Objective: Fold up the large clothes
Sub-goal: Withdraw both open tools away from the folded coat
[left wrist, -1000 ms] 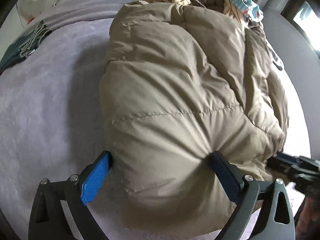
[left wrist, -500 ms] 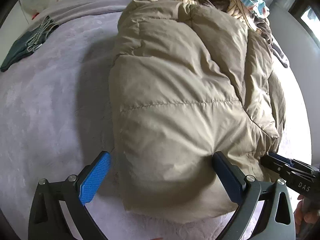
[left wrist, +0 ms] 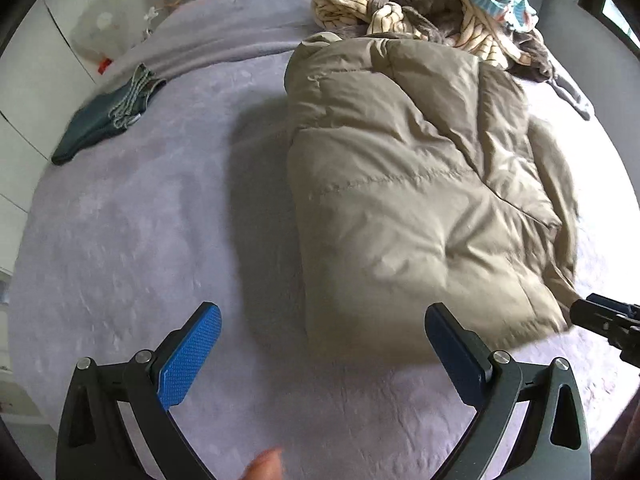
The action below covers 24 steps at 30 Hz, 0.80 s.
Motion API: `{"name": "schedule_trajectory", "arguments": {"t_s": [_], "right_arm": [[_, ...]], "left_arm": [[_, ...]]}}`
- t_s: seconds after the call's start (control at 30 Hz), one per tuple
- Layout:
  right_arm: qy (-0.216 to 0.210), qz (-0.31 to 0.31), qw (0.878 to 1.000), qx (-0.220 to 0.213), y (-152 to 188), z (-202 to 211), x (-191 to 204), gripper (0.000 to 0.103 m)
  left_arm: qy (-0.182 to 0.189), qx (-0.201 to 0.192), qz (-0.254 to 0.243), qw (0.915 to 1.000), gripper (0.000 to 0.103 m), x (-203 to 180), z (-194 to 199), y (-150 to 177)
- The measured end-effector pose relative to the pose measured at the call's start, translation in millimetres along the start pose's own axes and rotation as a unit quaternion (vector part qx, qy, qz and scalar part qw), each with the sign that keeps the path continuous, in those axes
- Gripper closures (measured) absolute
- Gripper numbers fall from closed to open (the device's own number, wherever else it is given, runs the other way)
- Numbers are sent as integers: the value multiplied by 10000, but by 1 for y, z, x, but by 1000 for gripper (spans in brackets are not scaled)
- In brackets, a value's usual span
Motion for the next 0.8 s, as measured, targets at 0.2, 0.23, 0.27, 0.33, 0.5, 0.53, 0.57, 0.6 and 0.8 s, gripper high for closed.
{"name": "schedule_trajectory", "arguments": {"t_s": [0.2,0.23,0.27,0.33,0.5,0.53,0.57,0.6,0.8], "right_arm": [[154,3,9999,-60,32,31,15,24],[179,23,9998,-114,35,37,20,21],[228,53,9996,-184,37,46,25,21],[312,153,9989,-327,35,59,35,20],[448,523,9941,-836,21,95,64,4],[483,600,9925,-945,19,105,69,0],[518,681,9905,-1076,17,113,75,0],[560,723,9891,-1152,16,117,78,0],[763,860,9827,-1450,1,146,96,0]], "left_arm": [[107,35,138,9998,1,16,32,16],[138,5,190,9997,1,17,39,17],[198,-39,268,9994,1,20,49,18],[267,-83,380,9989,1,25,63,18],[183,-409,516,9977,1,37,102,14],[201,-459,541,9973,1,39,109,12],[228,-517,572,9968,1,41,116,10],[240,-558,600,9963,1,44,122,8],[96,-807,680,9944,1,58,155,-5]]}}
Point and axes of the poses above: each gripper's, at about its wrist camera, not at the fingertips, and z roughly against the way its jaws point, x to its left, y to its underside, the point moved 8 cm from there along -z, roughly the way its jaws point, and after that the axes turned 12 degrees about -y, right-handed, at the moved point
